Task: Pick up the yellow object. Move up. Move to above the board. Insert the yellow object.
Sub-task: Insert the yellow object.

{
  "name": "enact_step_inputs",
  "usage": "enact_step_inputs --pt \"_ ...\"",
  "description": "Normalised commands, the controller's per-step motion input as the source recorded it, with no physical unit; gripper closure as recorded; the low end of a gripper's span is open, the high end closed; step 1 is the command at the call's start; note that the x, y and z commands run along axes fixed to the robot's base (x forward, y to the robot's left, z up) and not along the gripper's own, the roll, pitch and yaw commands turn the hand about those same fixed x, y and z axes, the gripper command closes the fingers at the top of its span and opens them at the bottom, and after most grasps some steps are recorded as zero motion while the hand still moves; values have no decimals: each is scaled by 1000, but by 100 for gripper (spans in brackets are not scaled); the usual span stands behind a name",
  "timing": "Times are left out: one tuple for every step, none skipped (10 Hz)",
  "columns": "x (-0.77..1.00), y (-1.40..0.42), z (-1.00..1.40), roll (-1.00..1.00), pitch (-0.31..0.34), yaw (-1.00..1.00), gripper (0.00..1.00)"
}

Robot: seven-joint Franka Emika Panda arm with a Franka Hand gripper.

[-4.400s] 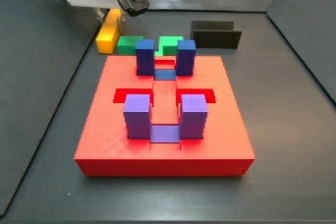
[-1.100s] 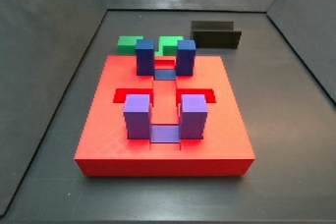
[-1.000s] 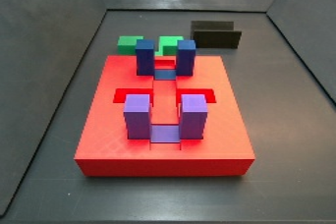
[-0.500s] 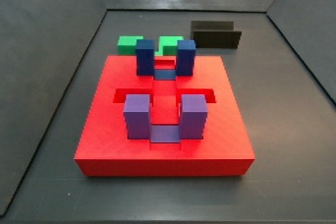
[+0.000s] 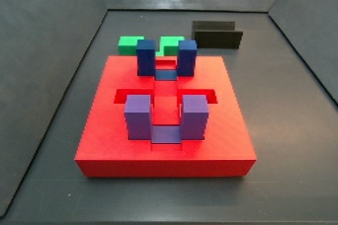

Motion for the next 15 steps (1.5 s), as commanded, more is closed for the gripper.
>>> enact_step_inputs --pt "0 -269 -874 196 -69 191 100" --pt "303 -494 -974 154 0 103 100" --pt "343 -406 -909 107 -127 243 100" --pt "374 -340 -820 101 -163 263 100" --pt "546 -360 -649 261 -133 0 100" --pt "509 -211 -583 279 -134 0 100" --pt "420 29 -689 204 -104 -29 100" --pt "54 191 -777 159 -127 -86 100" --pt "0 214 -806 136 -139 -43 100" --pt "-46 177 -663 23 -146 0 100" --pt "-74 171 -486 -96 -154 29 100" --pt "-280 174 -414 -161 -187 0 100" --pt "-180 177 -246 -233 -201 29 100" --pt "-203 137 -191 -223 -201 0 100" --pt "-277 0 -194 -116 -206 0 100"
